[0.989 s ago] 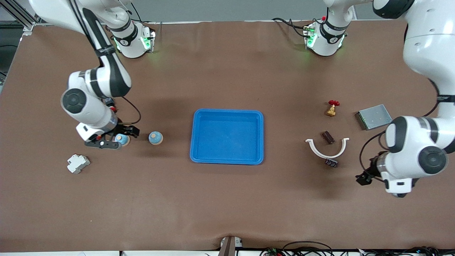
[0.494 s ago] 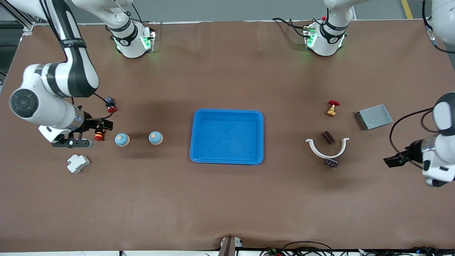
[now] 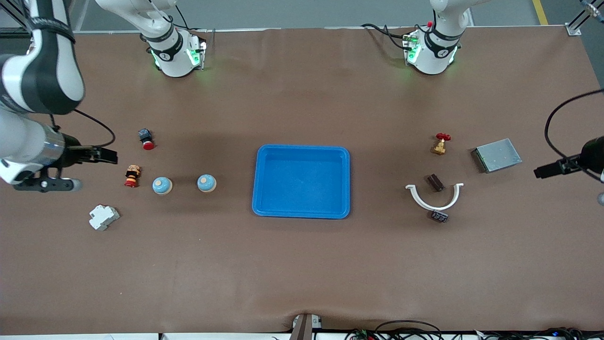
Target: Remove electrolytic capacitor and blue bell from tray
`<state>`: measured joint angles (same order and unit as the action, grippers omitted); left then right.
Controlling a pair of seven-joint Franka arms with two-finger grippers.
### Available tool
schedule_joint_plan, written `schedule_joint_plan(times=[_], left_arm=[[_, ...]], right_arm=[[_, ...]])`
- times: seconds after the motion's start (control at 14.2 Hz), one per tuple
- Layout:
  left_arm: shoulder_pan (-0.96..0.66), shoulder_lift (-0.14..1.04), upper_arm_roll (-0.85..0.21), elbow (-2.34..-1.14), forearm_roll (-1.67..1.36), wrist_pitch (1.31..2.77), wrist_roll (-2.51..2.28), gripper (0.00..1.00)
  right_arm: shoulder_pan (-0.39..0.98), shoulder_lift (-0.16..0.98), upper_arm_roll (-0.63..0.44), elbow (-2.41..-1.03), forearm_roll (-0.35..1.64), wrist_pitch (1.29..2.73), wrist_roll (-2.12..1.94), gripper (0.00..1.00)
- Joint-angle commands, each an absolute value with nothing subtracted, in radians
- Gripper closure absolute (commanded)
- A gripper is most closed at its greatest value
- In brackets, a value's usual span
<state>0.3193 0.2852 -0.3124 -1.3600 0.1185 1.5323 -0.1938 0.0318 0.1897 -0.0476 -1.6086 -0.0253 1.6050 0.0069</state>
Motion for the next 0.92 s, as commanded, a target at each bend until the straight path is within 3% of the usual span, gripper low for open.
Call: schedule_joint_plan(times=[0.0, 0.85], left_arm=[[0.325, 0.207, -0.365, -1.376, 0.092, 1.511, -0.169, 0.0], [0.336, 0.198, -0.394, -1.377, 0.087, 1.513, -0.187, 0.0]], right_arm=[[0.002, 0.193, -0.034, -1.497, -0.035, 1.545, -0.008, 0.0], [-0.028, 0.092, -0.032, -1.471, -0.015, 1.528, 0.0, 0.0]])
